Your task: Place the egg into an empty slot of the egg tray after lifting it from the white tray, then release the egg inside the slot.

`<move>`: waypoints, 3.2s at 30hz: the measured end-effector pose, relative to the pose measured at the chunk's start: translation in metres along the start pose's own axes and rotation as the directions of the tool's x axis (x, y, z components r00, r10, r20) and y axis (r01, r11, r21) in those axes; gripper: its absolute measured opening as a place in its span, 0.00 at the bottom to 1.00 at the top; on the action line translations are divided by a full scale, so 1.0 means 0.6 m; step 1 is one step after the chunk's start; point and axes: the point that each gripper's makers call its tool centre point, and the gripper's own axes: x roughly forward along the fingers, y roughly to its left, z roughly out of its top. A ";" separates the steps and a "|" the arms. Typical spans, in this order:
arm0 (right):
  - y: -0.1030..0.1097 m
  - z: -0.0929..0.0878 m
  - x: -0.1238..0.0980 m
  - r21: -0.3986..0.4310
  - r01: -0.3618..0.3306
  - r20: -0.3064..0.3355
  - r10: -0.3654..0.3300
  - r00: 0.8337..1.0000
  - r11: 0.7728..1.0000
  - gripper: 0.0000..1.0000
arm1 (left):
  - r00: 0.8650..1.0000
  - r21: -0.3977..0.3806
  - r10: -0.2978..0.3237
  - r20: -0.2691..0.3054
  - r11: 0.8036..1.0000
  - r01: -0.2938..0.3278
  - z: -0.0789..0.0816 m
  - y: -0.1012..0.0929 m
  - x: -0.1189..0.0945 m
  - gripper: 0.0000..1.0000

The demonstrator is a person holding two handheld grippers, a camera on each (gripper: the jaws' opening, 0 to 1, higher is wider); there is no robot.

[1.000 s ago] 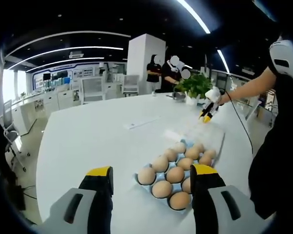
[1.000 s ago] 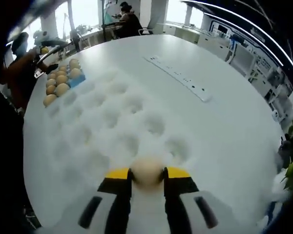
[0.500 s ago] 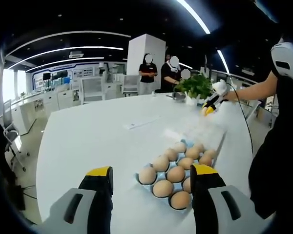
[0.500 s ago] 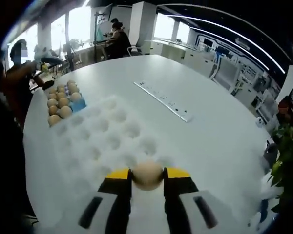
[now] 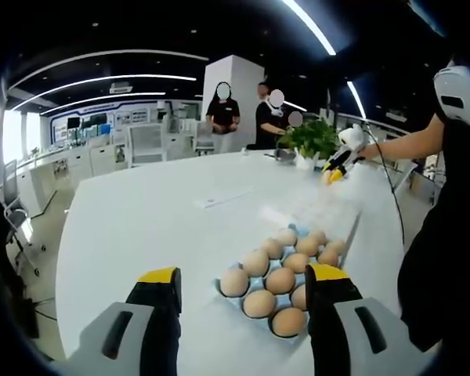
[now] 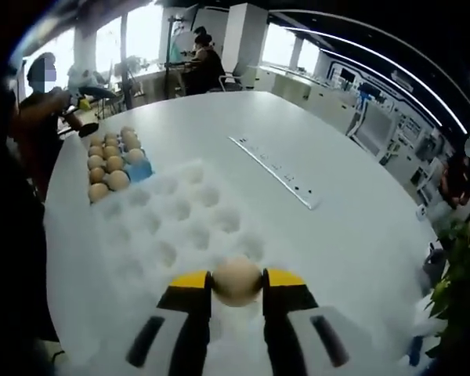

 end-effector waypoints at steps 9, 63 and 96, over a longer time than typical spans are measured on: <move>0.014 0.019 0.013 -0.019 -0.029 0.014 0.029 0.999 0.999 0.25 | 1.000 0.003 0.002 0.010 1.000 -0.002 0.002 0.001 0.000 0.65; 0.184 0.179 0.163 -0.214 -0.305 0.081 0.328 0.941 0.928 0.25 | 1.000 0.001 0.014 0.003 1.000 -0.014 0.000 0.005 -0.010 0.65; 0.269 0.197 0.234 -0.304 -0.430 0.004 0.453 0.892 0.850 0.25 | 1.000 -0.002 0.017 -0.002 1.000 -0.017 -0.006 0.009 -0.009 0.65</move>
